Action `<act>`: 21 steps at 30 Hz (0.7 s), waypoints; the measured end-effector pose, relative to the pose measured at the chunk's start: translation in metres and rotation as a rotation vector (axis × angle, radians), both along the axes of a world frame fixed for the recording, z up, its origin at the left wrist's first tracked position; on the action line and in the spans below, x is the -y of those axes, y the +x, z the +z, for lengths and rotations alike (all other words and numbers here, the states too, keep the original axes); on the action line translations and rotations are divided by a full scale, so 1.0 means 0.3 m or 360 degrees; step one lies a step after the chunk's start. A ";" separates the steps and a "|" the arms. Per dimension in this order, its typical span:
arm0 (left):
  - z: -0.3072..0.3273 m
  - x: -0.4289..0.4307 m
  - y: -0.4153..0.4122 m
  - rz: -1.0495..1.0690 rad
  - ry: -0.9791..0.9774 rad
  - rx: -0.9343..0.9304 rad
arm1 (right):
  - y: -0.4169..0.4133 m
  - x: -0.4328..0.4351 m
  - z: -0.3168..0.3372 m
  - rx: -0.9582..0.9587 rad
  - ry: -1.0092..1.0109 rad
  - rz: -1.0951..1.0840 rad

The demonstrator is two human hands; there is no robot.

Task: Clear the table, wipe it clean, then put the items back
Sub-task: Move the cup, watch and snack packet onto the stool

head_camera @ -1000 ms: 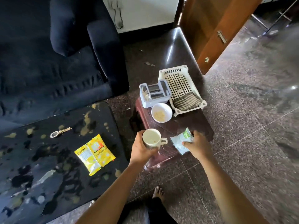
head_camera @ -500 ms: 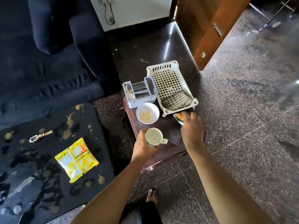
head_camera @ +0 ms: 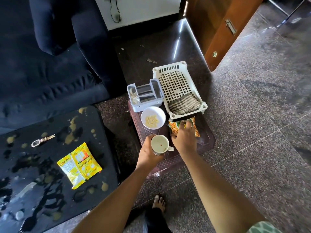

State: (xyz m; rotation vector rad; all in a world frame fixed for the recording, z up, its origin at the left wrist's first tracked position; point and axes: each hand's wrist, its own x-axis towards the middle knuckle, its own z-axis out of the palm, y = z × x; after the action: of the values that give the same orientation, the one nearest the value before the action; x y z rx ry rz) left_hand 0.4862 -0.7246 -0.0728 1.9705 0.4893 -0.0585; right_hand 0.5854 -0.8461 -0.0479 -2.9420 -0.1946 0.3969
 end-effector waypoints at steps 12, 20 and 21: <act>-0.022 -0.031 0.015 -0.0051 -0.0092 -0.0076 | 0.037 0.003 -0.018 -0.0047 -0.0182 0.0036; -0.019 -0.095 0.039 -0.0316 -0.0074 -0.0217 | 0.019 -0.009 0.009 0.0059 -0.0213 0.0001; -0.016 -0.105 0.035 -0.0322 -0.0078 -0.0210 | 0.010 -0.030 0.040 0.0109 -0.0169 -0.0015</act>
State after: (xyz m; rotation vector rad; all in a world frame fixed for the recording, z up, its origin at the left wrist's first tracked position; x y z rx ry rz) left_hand 0.4968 -0.6932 -0.0776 1.9702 0.3680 -0.3267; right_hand 0.5884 -0.8371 -0.0359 -3.0622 -0.1733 0.3142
